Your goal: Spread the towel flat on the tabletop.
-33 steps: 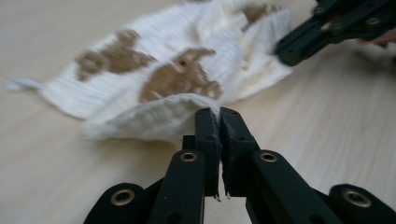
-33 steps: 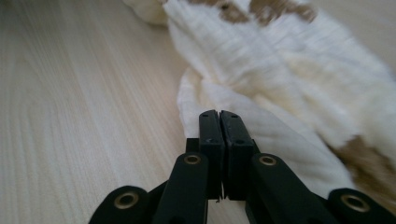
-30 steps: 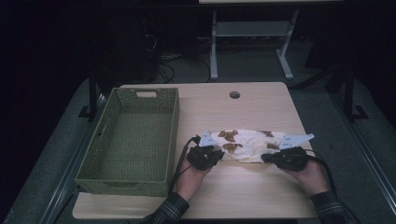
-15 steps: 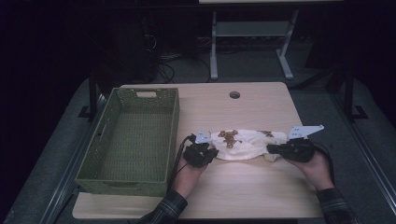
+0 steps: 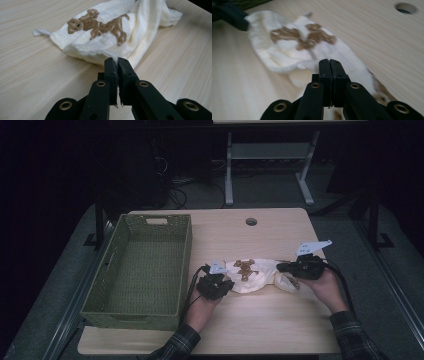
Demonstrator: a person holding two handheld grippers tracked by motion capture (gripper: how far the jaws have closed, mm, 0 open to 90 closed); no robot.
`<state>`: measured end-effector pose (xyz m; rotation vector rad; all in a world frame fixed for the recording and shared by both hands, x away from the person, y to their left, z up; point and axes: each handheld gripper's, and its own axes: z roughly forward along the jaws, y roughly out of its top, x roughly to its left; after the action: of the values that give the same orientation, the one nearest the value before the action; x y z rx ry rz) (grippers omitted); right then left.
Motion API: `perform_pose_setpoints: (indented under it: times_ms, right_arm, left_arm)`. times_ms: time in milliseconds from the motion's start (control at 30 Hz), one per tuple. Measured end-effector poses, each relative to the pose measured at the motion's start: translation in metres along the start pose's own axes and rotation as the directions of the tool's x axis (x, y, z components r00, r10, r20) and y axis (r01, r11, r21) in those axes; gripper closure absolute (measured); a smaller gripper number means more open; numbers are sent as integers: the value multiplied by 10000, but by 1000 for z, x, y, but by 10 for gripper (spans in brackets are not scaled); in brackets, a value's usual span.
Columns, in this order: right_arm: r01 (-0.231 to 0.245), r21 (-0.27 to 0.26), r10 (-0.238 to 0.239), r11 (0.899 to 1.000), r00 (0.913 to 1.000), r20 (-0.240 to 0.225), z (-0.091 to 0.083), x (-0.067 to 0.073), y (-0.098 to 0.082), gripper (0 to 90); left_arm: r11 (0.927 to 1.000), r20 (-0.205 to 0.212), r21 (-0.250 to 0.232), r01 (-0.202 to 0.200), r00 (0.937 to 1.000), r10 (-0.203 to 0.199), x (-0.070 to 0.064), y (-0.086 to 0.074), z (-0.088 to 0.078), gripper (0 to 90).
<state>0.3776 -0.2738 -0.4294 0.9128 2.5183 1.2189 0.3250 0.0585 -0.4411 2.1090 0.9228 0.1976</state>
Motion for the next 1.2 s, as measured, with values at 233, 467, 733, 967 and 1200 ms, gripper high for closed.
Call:
perform_pose_setpoints:
  times_ms: [233, 467, 733, 967, 1200]
  right_arm:
    - [-916, 428, 890, 9949, 9943, 588, 15, -28, -18, 881]
    - [-1146, 368, 1092, 9927, 9861, 1254, 6, -31, -18, 738]
    - [-612, -163, 621, 9980, 9964, 581, -18, 1, -8, 745]
    - [-452, 792, 390, 9958, 9962, 777, 10, 10, -10, 735]
    - [-613, 671, 520, 9959, 9898, 1328, -5, 1, -17, 813]
  left_arm:
    - [10000, -27, 44, 54, 10000, -54, 6, 6, 16, 860]
    - [9999, -85, 136, 15, 10000, -14, 9, 6, 20, 860]
    - [9998, -73, 169, -70, 9999, 71, 7, 6, 19, 860]
    - [9997, -36, 225, -101, 9999, 101, 6, 5, 20, 860]
    - [9998, -82, 211, -58, 9999, 59, 8, 5, 19, 860]
